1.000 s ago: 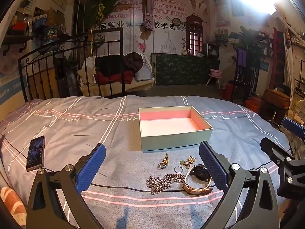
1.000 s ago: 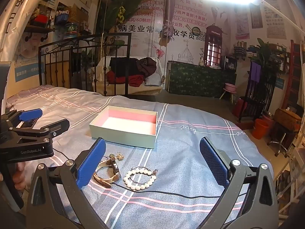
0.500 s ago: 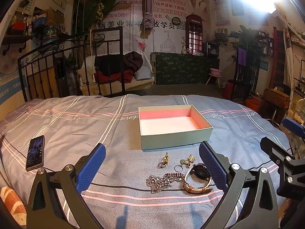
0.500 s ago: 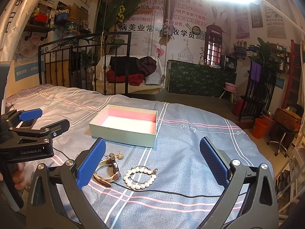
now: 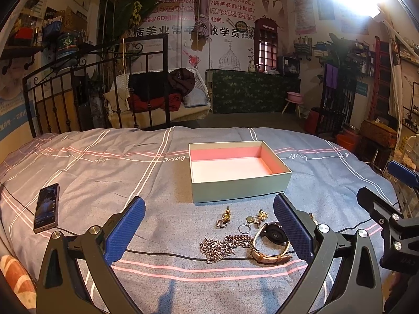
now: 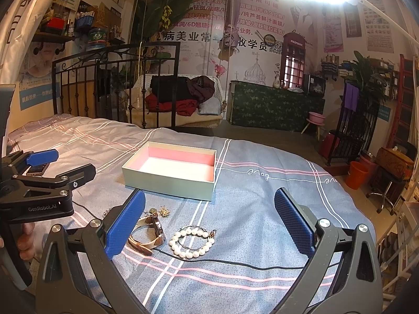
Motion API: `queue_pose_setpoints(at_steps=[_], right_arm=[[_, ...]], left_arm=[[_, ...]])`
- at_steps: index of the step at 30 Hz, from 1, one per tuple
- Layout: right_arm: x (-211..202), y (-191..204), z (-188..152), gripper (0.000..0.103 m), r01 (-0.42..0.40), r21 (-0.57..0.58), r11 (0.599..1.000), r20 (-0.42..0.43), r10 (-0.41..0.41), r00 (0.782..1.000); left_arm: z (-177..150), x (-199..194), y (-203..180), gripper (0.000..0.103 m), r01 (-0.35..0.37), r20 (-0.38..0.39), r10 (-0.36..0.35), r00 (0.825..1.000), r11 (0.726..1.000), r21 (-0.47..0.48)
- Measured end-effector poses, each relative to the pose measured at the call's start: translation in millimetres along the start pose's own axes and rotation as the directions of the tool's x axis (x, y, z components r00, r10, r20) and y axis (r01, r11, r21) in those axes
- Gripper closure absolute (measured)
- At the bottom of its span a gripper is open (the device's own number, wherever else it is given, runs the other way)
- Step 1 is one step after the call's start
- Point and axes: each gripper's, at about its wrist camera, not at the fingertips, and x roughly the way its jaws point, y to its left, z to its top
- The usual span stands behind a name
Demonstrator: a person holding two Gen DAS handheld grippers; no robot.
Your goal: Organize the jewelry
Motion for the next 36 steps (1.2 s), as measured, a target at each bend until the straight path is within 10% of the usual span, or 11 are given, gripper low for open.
queue_pose_setpoints(at_steps=[36], right_arm=[[16,-2,-9,0.006,-0.002,-0.001,1.000,-0.016,0.002,1.000]], left_arm=[[3,3,-2,0.006,0.041,-0.024,-0.041,0.999,0.999,0.001]])
